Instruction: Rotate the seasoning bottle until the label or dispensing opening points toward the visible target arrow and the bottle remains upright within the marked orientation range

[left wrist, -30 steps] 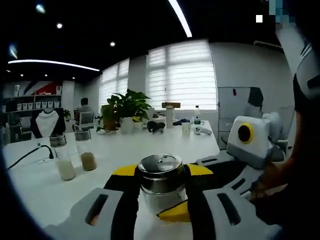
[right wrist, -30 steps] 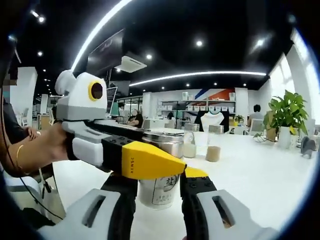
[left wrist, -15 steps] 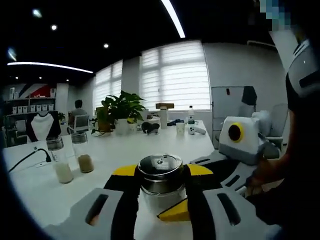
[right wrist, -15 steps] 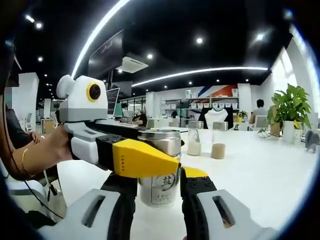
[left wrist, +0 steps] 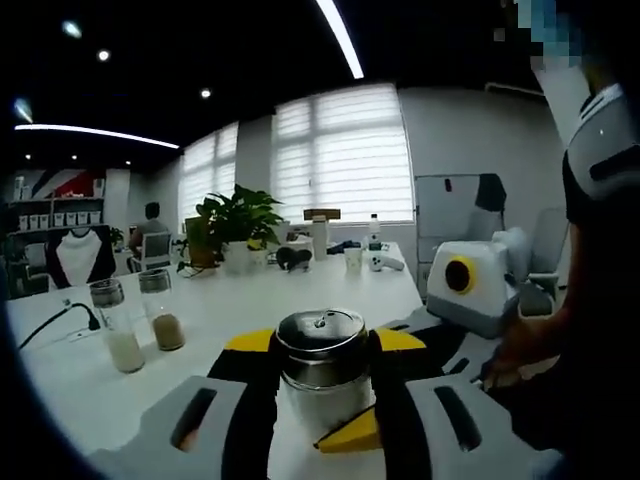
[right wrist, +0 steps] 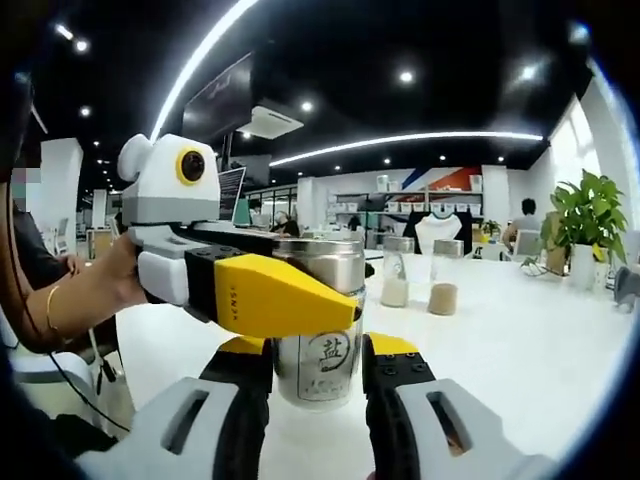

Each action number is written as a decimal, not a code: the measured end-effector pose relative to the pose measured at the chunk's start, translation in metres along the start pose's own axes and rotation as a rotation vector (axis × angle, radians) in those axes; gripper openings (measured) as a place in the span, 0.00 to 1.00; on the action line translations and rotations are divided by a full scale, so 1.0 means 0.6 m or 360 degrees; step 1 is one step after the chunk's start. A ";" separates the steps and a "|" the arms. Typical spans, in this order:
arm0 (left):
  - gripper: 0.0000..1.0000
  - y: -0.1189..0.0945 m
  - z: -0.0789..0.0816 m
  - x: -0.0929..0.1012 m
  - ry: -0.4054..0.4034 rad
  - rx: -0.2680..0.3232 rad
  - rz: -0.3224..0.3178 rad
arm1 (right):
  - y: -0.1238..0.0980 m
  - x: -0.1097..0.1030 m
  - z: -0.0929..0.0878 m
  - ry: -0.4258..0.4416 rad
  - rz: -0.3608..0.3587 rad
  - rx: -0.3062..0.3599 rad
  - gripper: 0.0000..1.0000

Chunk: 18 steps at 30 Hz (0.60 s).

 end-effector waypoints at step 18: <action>0.37 -0.005 -0.003 0.006 0.0066 -0.0008 -0.0044 | 0.003 -0.007 -0.003 -0.0093 -0.0014 -0.0001 0.32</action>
Point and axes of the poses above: the point that each gripper's makers call its tool centre point, and the gripper's own axes: y roughly forward along the fingers, x roughly to its right, z roughly out of its top, the point moved 6 cm from there along -y, roughly backward along the fingers, and after that the axes turned 3 degrees about x, right-handed, at the moved point
